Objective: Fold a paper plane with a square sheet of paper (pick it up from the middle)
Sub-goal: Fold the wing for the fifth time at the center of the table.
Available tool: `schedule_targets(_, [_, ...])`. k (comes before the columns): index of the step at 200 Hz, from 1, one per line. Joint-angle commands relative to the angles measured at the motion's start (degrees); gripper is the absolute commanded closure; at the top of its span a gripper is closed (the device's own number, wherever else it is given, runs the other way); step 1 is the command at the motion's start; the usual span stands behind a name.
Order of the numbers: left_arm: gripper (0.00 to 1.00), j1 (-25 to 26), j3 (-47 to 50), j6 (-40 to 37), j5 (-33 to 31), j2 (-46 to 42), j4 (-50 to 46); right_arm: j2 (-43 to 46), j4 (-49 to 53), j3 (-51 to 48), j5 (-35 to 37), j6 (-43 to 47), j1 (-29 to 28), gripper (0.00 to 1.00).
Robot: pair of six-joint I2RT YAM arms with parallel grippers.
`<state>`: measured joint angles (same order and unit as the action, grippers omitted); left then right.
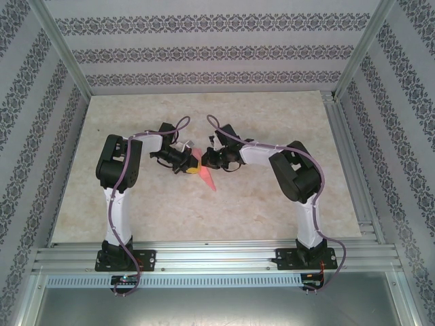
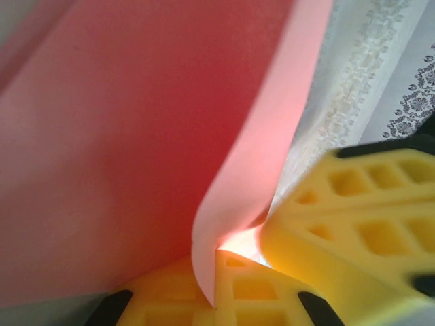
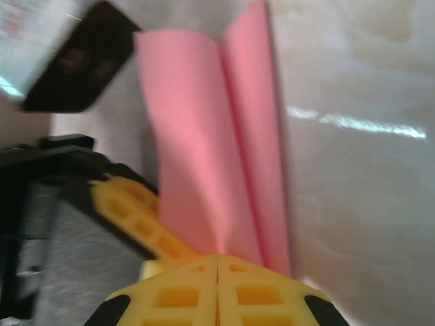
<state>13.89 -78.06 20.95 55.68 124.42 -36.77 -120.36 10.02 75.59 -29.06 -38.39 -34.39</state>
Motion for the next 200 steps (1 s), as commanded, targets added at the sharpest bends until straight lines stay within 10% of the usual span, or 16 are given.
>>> schedule_targets(1, [0.94,-0.47,-0.93,-1.98,-0.57,2.33,-0.66,-1.76,4.65,1.64,4.20,2.00,0.05,0.92])
schedule_targets(200, [0.93,-0.50,-1.48,-2.21,-0.49,3.20,-1.06,-8.89,3.60,10.49,2.54,-0.40,1.28,0.93])
